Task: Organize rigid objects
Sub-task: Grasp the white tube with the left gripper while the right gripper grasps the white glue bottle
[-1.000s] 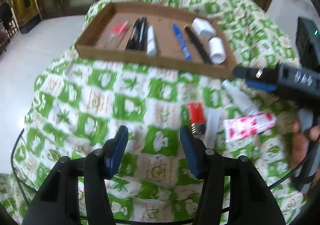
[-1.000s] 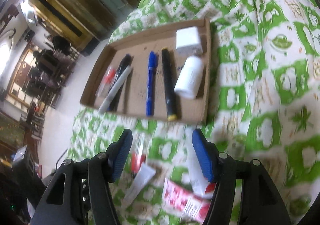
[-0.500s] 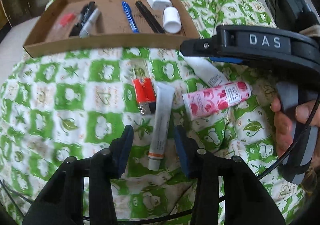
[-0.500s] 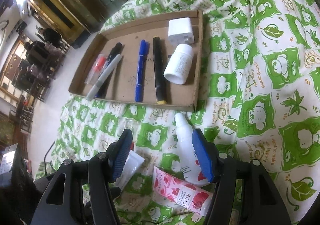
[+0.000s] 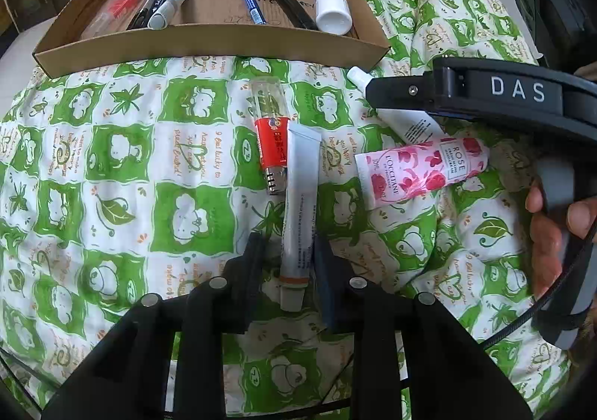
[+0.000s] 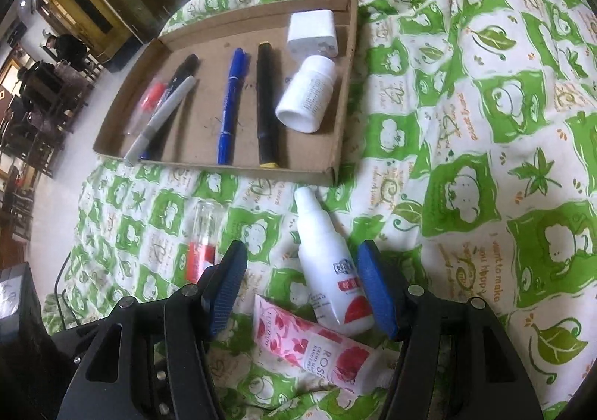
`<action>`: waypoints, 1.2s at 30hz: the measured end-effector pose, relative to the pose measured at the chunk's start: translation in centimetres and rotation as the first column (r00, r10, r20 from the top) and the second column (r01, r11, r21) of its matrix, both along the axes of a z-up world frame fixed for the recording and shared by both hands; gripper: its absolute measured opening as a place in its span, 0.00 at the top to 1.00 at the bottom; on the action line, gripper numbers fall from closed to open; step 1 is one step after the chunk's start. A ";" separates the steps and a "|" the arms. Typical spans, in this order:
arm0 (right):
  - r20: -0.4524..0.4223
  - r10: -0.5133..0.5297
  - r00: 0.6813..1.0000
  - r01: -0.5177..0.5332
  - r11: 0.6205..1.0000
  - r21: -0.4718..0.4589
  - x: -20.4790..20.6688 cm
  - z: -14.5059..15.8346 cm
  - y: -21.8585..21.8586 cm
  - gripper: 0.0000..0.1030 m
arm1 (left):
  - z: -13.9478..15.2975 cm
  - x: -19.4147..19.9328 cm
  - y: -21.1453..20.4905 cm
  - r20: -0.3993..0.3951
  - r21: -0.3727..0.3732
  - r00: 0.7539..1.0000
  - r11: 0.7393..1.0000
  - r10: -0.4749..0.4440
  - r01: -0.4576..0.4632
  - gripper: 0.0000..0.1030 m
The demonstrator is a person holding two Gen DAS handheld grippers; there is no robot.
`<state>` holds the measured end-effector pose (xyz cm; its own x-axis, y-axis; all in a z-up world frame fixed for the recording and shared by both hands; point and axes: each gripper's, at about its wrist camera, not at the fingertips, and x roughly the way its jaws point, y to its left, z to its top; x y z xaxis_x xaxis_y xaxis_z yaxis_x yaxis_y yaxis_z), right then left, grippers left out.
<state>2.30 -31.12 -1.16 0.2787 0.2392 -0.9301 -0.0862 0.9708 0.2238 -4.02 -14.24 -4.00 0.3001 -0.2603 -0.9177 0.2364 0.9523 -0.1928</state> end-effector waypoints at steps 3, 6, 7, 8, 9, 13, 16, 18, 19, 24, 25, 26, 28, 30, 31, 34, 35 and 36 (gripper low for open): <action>-0.015 0.008 1.000 -0.008 1.000 -0.027 0.0 -0.4 0.2 0.45 | 0.1 0.3 -0.1 0.016 0.031 1.000 1.000 0.001 -0.002 0.86; -0.039 0.020 0.999 -0.022 0.998 -0.057 0.0 -1.2 0.5 0.50 | 0.7 0.5 1.4 0.020 0.040 0.998 0.998 0.053 -0.054 0.87; -0.046 0.023 0.999 -0.026 0.998 -0.063 0.1 -1.4 0.5 0.53 | 0.9 0.6 2.2 0.017 0.031 0.997 0.997 0.076 -0.077 0.87; -0.053 0.024 0.998 -0.028 0.997 -0.071 0.1 -1.5 0.6 0.60 | 1.1 0.7 3.3 0.010 0.017 0.995 0.995 0.103 -0.103 0.87; -0.060 0.027 0.998 -0.032 0.996 -0.080 0.1 -1.8 0.6 0.67 | 1.3 0.7 4.2 0.009 0.013 0.992 0.992 0.126 -0.126 0.87; -0.045 0.076 0.996 -0.078 0.996 -0.041 -0.3 -1.6 1.2 0.73 | 1.7 0.8 7.8 0.002 -0.002 0.978 0.978 0.209 -0.209 0.87; -0.032 0.149 0.988 -0.144 0.983 0.112 -0.8 -1.3 2.2 0.73 | 1.1 0.9 8.9 -0.032 -0.043 0.968 0.968 0.247 -0.248 0.87; -0.042 0.183 0.982 -0.174 0.971 0.162 -1.1 -1.6 2.8 0.74 | 0.7 0.8 8.3 -0.035 -0.011 0.970 0.970 0.241 -0.241 0.87; -0.047 0.188 0.981 -0.179 0.971 0.158 -1.3 -1.8 3.0 0.74 | 0.5 0.8 7.9 -0.026 0.017 0.972 0.973 0.232 -0.232 0.87; -0.083 0.182 0.980 -0.173 0.979 0.103 -1.1 -2.9 3.1 0.74 | 0.7 0.7 7.6 -0.008 0.040 0.974 0.973 0.228 -0.227 0.86; -0.082 0.181 0.980 -0.173 0.980 0.102 -1.3 -2.9 3.1 0.74 | 0.7 0.7 7.7 -0.012 0.033 0.972 0.972 0.234 -0.234 0.86; -0.081 0.182 0.980 -0.174 0.980 0.099 -1.4 -2.9 3.2 0.74 | 0.6 0.7 7.8 -0.013 0.029 0.971 0.971 0.238 -0.238 0.86; -0.082 0.184 0.980 -0.176 0.980 0.093 -1.5 -2.9 3.1 0.74 | 0.8 0.3 8.2 -0.011 0.033 0.971 0.971 0.238 -0.237 0.86; -0.084 0.184 0.979 -0.177 0.980 0.089 -1.3 -2.6 3.3 0.74 | 0.7 0.5 7.7 -0.008 0.041 0.972 0.971 0.236 -0.236 0.86; -0.084 0.185 0.979 -0.177 0.980 0.088 -1.3 -2.6 3.4 0.74 | 0.7 0.7 7.5 -0.008 0.043 0.972 0.971 0.236 -0.235 0.86; -0.086 0.185 0.979 -0.178 0.980 0.084 -1.3 -2.7 3.5 0.74 | 0.6 0.7 7.7 -0.010 0.039 0.971 0.970 0.238 -0.238 0.86; -0.086 0.185 0.979 -0.178 0.981 0.082 -1.3 -2.7 3.5 0.74 | 0.6 0.8 7.7 -0.011 0.039 0.971 0.970 0.239 -0.239 0.86; -0.086 0.185 0.979 -0.178 0.981 0.081 -1.3 -2.7 3.5 0.74 | 0.6 0.8 7.7 -0.011 0.039 0.971 0.970 0.239 -0.239 0.86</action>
